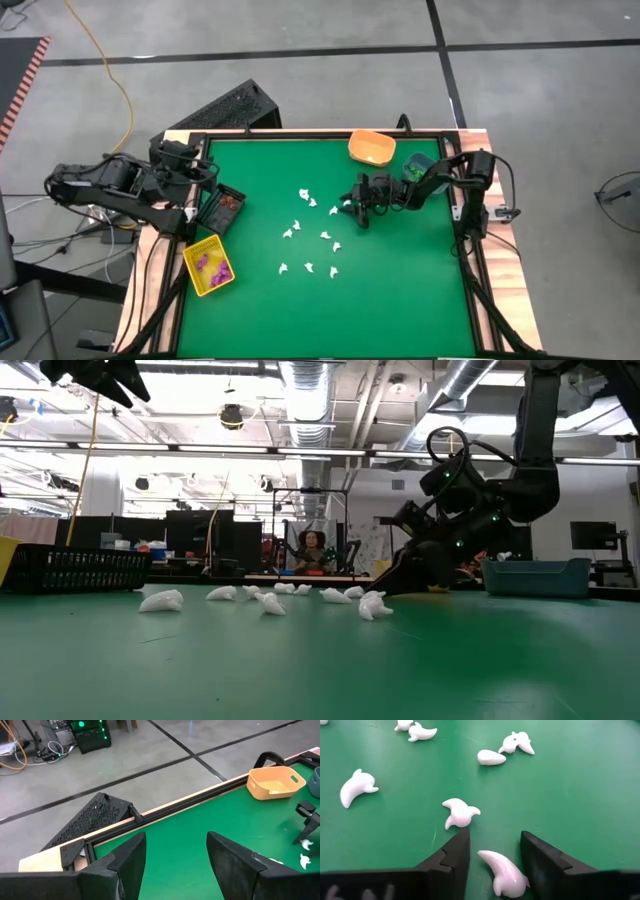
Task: Sort Halloween decoration
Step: Put the white ghost toy into the light orange bin
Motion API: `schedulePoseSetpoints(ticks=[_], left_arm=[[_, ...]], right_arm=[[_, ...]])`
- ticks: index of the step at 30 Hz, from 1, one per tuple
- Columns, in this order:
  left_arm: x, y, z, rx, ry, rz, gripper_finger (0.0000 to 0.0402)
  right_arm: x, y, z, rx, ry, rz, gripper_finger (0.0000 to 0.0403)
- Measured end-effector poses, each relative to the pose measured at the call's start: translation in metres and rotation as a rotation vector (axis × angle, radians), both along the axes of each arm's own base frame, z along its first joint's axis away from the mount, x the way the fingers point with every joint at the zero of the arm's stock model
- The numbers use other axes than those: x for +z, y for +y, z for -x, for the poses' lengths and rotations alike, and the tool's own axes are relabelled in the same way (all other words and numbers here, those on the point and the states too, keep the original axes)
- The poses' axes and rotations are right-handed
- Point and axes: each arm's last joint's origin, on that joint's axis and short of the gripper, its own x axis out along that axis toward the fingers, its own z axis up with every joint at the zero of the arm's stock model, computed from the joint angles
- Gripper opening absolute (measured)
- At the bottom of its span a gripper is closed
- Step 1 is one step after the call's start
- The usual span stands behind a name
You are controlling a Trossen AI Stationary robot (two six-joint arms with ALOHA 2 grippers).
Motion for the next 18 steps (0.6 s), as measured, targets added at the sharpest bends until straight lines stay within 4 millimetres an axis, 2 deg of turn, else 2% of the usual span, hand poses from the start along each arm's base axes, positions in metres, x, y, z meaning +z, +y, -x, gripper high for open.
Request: schedulePoseSetpoints(ticks=[12, 18], left_arm=[[-0.0001, 0.0, 0.0, 0.0, 0.0, 0.0, 0.0199], [-0.0001, 0.0, 0.0, 0.003, -0.005, 0.003, 0.0199]], right_arm=[[-0.0051, -0.0008, 0.0026, -0.068, 0.066, 0.003, 0.0072], [-0.0056, -0.0007, 0.0031, -0.091, 0.064, -0.033, 0.0034]])
